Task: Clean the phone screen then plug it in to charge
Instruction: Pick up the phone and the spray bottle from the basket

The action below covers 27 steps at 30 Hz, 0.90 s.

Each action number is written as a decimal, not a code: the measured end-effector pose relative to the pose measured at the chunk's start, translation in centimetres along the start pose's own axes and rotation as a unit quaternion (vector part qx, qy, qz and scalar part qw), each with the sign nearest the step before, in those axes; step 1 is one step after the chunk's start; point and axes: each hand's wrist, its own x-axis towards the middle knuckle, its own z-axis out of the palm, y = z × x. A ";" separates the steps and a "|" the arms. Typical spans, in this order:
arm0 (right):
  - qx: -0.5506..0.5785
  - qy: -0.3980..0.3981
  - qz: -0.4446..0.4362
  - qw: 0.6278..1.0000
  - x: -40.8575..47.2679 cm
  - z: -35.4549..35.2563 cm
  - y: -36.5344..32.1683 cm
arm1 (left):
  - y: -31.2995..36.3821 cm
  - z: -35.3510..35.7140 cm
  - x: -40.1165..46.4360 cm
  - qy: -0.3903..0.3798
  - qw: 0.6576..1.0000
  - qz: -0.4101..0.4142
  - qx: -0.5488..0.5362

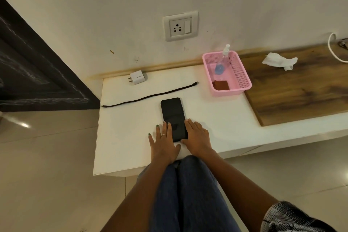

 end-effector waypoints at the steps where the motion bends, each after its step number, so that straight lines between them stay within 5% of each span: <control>1: 0.005 0.001 -0.002 1.000 0.0 0.1 0.1 | 0.0 0.0 -0.1 0.006 1.000 0.001 -0.001; 7: 0.065 0.029 -0.002 0.997 -0.2 -0.4 1.5 | 0.4 -0.1 -0.2 0.039 0.999 0.024 0.005; 20: 0.102 0.337 -0.008 0.936 4.3 -8.6 5.8 | 3.5 -0.2 2.8 0.088 0.991 0.079 -0.063; 27: 0.019 0.249 0.068 0.966 10.1 -13.2 10.2 | 3.6 0.5 6.0 0.099 0.993 0.056 -0.018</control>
